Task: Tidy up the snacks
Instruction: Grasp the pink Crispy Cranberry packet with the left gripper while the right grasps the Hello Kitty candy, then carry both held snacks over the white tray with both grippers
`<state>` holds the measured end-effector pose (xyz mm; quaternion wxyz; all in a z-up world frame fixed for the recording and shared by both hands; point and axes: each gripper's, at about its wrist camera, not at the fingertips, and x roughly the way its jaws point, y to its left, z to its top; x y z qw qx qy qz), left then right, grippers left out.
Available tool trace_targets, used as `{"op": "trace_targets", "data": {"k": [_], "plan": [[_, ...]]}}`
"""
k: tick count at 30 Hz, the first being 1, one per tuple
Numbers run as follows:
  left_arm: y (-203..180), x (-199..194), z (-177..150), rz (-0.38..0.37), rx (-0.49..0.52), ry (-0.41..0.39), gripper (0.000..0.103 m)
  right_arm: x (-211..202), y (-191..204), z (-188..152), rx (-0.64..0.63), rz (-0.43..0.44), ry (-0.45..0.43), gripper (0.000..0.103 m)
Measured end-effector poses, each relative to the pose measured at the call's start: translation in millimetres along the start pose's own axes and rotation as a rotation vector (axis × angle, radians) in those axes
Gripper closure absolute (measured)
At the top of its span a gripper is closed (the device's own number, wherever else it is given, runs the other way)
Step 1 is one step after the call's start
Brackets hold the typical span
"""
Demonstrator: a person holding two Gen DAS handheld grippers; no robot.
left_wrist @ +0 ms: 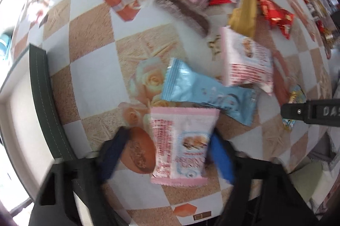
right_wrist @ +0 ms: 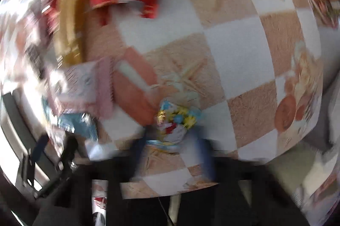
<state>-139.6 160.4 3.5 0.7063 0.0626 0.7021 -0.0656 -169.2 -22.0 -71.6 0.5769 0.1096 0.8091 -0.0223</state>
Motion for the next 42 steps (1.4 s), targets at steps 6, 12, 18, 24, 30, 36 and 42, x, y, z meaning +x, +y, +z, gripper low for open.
{"op": "trace_targets", "data": {"k": [6, 12, 18, 24, 30, 36, 42], "plan": [[2, -12, -6, -0.082, 0.013, -0.008, 0.058, -3, 1, 3, -0.096, 0.062, -0.006, 0.077], [20, -44, -21, -0.112, -0.008, -0.061, 0.058, -33, -11, 7, -0.119, 0.119, -0.046, 0.077], [53, -87, -28, -0.131, -0.041, -0.112, 0.058, -69, -10, 7, -0.106, 0.167, -0.088, 0.077], [68, -103, -32, -0.128, -0.076, -0.162, 0.058, -109, 6, -1, -0.136, 0.183, -0.123, 0.077], [82, -109, -34, -0.113, -0.125, -0.210, 0.058, -140, 41, -14, -0.195, 0.179, -0.150, 0.077], [108, -120, -43, -0.104, -0.200, -0.248, 0.058, -165, 91, -28, -0.286, 0.156, -0.171, 0.077], [138, -126, -59, -0.098, -0.300, -0.278, 0.058, -172, 146, -25, -0.396, 0.121, -0.166, 0.077]]}}
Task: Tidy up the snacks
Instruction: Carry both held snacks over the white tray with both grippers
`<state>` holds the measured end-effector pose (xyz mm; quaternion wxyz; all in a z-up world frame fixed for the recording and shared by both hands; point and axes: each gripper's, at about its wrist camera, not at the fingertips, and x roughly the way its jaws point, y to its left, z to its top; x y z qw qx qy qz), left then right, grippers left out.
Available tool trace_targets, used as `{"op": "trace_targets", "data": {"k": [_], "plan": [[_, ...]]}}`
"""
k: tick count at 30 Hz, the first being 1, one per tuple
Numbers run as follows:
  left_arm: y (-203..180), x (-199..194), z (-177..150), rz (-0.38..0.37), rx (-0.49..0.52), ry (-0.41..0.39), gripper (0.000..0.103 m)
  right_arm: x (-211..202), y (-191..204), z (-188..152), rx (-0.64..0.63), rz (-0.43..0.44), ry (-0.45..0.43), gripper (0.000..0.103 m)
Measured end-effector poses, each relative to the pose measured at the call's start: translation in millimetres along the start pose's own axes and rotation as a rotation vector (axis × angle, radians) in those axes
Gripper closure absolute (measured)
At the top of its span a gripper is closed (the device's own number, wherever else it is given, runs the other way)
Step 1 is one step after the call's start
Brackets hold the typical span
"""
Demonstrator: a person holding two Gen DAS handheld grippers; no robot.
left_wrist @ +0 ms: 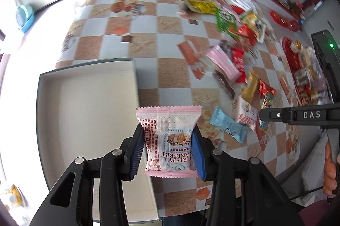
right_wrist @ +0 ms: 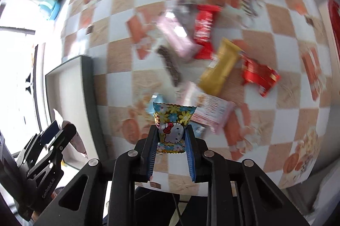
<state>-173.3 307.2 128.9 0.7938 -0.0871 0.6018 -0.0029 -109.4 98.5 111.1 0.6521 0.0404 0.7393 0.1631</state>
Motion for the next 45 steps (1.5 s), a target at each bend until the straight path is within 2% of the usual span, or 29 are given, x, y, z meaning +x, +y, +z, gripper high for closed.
{"op": "trace_targets", "data": {"k": [6, 8, 13, 22, 27, 33, 41, 42, 45], "plan": [[33, -11, -9, 0.021, -0.096, -0.029, 0.058, 3, 62, 9, -0.141, 0.002, 0.025, 0.077], [44, -14, -12, 0.031, -0.122, -0.037, 0.058, 20, 67, 26, -0.175, -0.001, 0.042, 0.077], [73, -21, -26, 0.057, -0.197, -0.046, 0.058, 41, 105, 34, -0.291, 0.014, 0.076, 0.077], [124, -23, -61, 0.141, -0.300, -0.018, 0.058, 75, 171, 26, -0.454, 0.059, 0.144, 0.077], [138, -12, -78, 0.163, -0.329, 0.023, 0.058, 100, 183, 12, -0.509, 0.056, 0.215, 0.077], [140, 5, -89, 0.166, -0.333, 0.075, 0.058, 128, 181, -2, -0.526, 0.023, 0.285, 0.077], [136, 20, -92, 0.166, -0.296, 0.125, 0.057, 139, 170, -5, -0.516, 0.011, 0.314, 0.077], [136, 21, -92, 0.166, -0.290, 0.128, 0.057, 146, 184, -2, -0.526, 0.003, 0.317, 0.077], [134, 22, -92, 0.173, -0.275, 0.126, 0.055, 155, 188, 1, -0.525, -0.008, 0.328, 0.076]]}}
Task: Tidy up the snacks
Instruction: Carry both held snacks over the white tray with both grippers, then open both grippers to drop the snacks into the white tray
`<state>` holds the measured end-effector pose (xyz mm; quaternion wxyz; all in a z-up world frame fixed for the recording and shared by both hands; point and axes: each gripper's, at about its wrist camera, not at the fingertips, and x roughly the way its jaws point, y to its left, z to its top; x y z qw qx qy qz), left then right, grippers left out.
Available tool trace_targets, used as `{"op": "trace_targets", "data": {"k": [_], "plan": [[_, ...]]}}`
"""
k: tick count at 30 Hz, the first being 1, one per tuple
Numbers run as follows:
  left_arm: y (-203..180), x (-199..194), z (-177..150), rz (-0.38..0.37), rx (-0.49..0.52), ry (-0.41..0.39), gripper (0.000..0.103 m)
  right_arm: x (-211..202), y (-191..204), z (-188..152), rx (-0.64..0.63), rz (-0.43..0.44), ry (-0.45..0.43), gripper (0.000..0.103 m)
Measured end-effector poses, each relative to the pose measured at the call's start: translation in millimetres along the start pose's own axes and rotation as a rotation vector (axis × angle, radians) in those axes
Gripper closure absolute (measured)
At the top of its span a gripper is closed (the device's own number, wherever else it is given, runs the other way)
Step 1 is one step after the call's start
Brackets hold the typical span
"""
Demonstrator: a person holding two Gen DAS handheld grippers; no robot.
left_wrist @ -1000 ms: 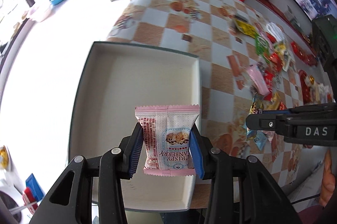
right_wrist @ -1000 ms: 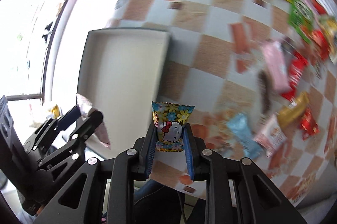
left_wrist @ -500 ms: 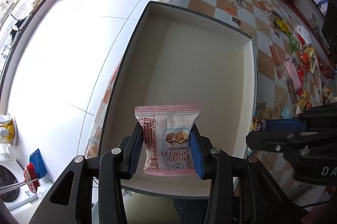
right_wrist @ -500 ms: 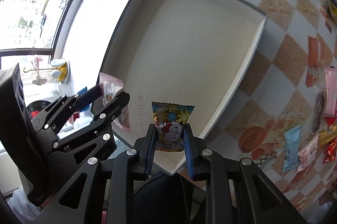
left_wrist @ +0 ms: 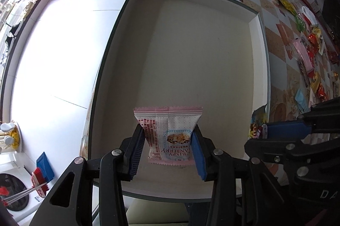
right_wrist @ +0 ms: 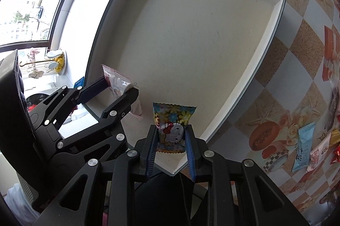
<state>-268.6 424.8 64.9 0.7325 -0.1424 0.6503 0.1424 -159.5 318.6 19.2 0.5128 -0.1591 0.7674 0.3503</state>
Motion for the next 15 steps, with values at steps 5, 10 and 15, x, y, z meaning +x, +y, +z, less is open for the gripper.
{"op": "trace_targets", "data": {"k": [5, 10, 15], "plan": [[3, -9, 2, 0.016, -0.011, -0.065, 0.033, -12, -10, 4, 0.039, -0.055, -0.024, 0.026], [10, -28, 9, -0.029, -0.041, -0.151, 0.025, -32, -44, -1, 0.143, -0.043, -0.090, 0.001], [-19, -35, 28, -0.048, 0.033, -0.152, 0.025, -44, -89, -19, 0.271, -0.093, -0.102, 0.001]]}}
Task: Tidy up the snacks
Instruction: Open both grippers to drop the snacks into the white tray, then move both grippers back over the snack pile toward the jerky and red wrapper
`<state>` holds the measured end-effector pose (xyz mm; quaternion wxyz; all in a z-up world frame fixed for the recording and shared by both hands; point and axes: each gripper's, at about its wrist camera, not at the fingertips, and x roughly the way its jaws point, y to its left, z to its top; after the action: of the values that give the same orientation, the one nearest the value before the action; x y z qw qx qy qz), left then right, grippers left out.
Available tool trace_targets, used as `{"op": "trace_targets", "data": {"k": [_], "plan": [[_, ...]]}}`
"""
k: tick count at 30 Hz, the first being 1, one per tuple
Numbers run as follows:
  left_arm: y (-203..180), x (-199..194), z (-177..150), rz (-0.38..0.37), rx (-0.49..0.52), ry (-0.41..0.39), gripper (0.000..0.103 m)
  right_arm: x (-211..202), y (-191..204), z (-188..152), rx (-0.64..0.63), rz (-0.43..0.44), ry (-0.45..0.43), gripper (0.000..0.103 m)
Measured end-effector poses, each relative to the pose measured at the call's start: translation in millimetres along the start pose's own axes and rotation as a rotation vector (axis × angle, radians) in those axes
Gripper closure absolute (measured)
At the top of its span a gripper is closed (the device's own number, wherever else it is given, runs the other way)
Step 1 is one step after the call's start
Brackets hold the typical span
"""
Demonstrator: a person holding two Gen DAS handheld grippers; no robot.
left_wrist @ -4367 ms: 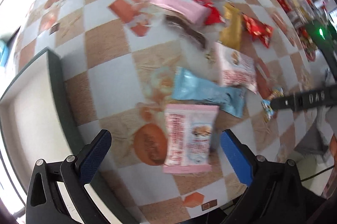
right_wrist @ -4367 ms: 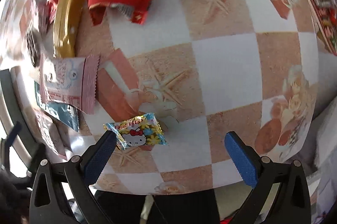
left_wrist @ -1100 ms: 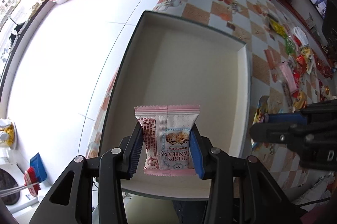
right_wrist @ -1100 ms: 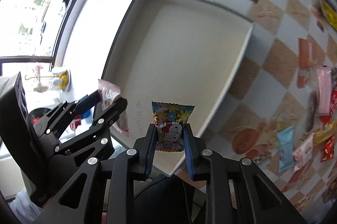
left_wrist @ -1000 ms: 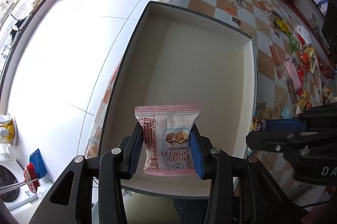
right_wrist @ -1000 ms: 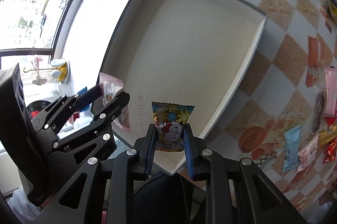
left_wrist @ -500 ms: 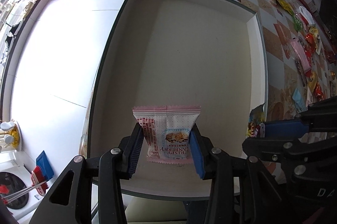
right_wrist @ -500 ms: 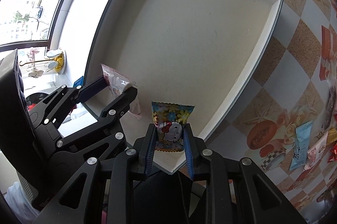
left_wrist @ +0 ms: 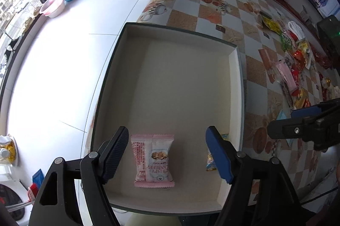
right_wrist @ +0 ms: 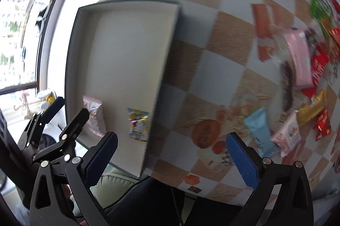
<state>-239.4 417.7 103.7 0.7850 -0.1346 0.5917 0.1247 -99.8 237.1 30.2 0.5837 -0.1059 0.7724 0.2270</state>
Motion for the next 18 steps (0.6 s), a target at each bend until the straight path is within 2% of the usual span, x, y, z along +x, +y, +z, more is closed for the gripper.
{"op": "trace_targets", "data": {"k": [7, 14, 18], "plan": [[-62, -6, 21, -0.081, 0.124, 0.026, 0.025, -8, -77, -22, 0.193, 0.012, -0.012, 0.001], [-121, -6, 29, -0.126, 0.249, 0.044, 0.024, -14, -152, -55, 0.392, 0.034, -0.033, 0.001], [-146, 1, 28, -0.137, 0.287, 0.071, 0.024, -21, -186, -69, 0.468, 0.042, -0.049, 0.001]]}}
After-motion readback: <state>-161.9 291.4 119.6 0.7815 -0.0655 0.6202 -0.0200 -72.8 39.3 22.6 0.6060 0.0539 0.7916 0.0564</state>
